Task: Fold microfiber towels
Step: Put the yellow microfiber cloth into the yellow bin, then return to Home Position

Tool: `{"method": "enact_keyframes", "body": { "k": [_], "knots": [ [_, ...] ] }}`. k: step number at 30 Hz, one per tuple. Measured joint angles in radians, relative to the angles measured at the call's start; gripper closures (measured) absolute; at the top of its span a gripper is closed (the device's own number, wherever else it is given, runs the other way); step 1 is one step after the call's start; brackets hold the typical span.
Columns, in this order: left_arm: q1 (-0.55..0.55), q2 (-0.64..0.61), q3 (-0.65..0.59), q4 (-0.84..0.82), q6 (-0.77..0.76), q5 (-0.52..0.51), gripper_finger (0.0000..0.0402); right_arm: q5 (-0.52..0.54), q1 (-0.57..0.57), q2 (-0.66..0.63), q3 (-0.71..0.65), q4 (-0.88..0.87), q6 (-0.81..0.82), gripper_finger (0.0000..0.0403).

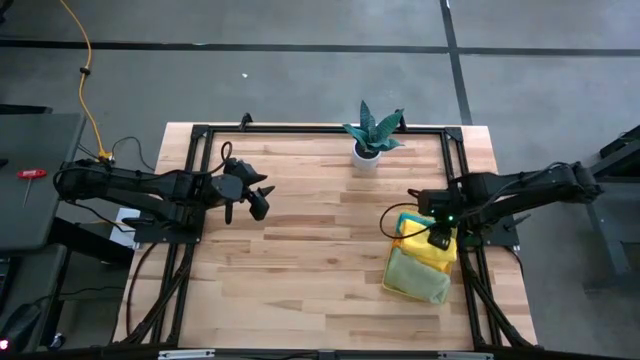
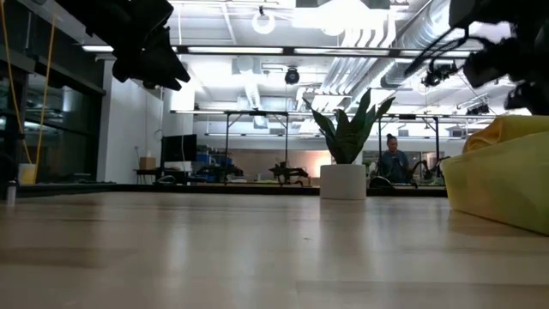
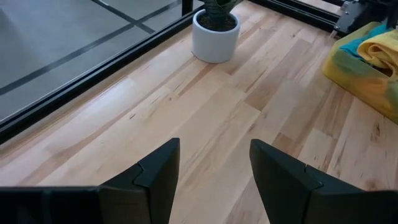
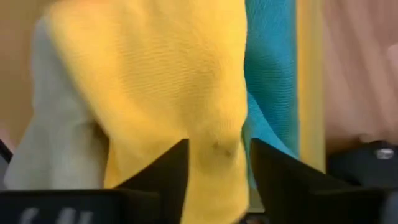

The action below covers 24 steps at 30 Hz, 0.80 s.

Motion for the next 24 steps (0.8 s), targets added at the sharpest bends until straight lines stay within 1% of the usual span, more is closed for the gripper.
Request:
{"method": "enact_keyframes", "body": {
  "k": [3,5,8,10,12,14,16,18,21,24],
  "knots": [
    [0.0,0.0,0.0,0.0,0.001,0.0,0.0218,0.016,0.0,-0.001,0.075,-0.065,-0.046,0.0205],
    [0.0,0.0,0.0,0.0,0.001,0.0,0.0218,0.032,0.0,0.001,0.121,-0.112,-0.062,0.0181],
    [0.0,-0.001,0.001,-0.001,0.002,0.012,0.0218,0.059,0.0,0.001,0.193,-0.133,-0.061,0.0159],
    [0.004,-0.014,0.022,-0.014,0.021,0.051,0.0218,0.11,0.0,0.001,0.224,-0.074,-0.032,0.0155],
    [0.019,-0.032,0.066,-0.008,0.081,0.128,0.0218,0.167,-0.006,0.001,0.232,0.068,-0.021,0.0155],
    [0.042,-0.054,0.112,-0.033,0.149,0.196,0.0218,0.207,-0.026,0.001,0.219,0.276,-0.038,0.0161],
    [0.066,-0.072,0.165,-0.061,0.204,0.226,0.0218,0.234,-0.067,0.007,0.187,0.516,-0.063,0.0174],
    [0.085,-0.097,0.211,-0.086,0.244,0.234,0.0218,0.255,-0.112,0.022,0.169,0.747,-0.107,0.0193],
    [0.103,-0.148,0.249,-0.088,0.272,0.241,0.0218,0.254,-0.171,0.051,0.169,1.031,-0.19,0.0239],
    [0.1,-0.209,0.251,-0.08,0.251,0.244,0.0225,0.207,-0.216,0.065,0.169,1.198,-0.242,0.0313]
  ]
}}
